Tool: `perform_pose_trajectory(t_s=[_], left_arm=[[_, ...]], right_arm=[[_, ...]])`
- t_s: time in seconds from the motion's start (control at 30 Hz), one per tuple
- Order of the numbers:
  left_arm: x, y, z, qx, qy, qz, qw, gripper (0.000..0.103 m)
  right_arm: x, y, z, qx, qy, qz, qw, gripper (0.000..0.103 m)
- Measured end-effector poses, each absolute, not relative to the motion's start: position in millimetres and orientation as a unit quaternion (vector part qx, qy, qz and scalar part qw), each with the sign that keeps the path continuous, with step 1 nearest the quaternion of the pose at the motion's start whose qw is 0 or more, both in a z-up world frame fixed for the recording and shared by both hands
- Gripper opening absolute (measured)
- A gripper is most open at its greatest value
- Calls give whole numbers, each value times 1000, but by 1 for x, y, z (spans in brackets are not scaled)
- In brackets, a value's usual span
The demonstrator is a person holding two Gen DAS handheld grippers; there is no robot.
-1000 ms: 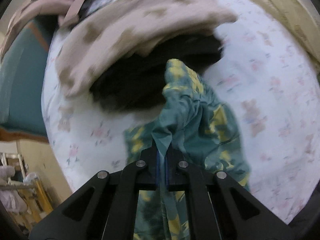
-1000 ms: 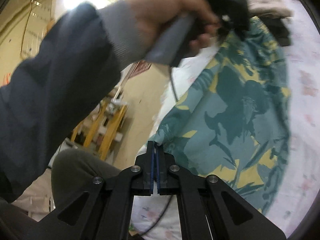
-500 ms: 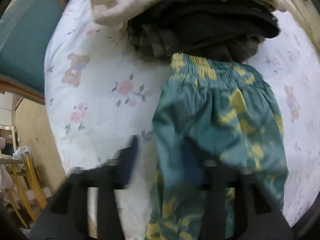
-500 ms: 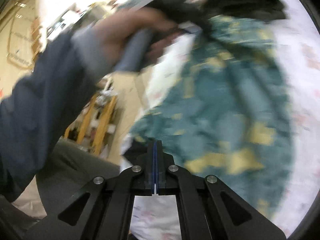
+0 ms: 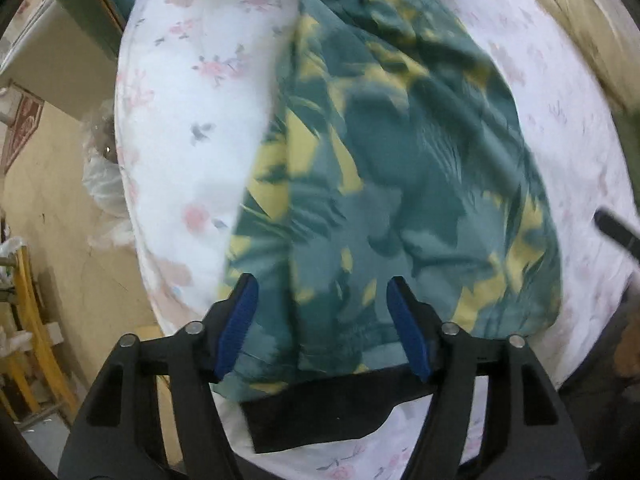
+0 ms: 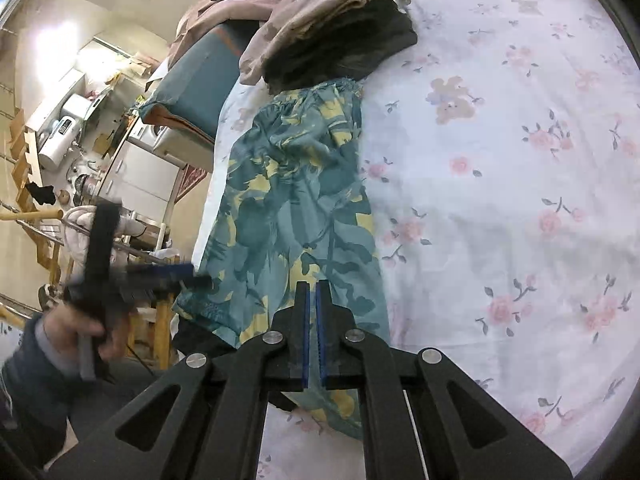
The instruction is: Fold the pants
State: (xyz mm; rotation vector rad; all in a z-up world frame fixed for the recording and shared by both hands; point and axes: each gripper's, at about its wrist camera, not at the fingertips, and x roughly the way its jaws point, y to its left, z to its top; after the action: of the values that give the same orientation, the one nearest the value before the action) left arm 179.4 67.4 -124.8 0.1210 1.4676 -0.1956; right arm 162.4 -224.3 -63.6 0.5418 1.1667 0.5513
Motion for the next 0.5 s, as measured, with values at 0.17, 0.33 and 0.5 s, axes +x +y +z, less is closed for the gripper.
perform_pose_trajectory(t_s=[0.17,0.33,0.5], left_arm=[[166,51,-142,117,665,-94,732,0],[147,61,-85,99,623,-126,766,0],[157,103,-61,53,634,-95,766,0]], right_arm=[[162,-232,-61,243,534,257,768,5],[157,-242,-58,257,530,245,770,5],[156,-245,-56,259,530,240,771,5]])
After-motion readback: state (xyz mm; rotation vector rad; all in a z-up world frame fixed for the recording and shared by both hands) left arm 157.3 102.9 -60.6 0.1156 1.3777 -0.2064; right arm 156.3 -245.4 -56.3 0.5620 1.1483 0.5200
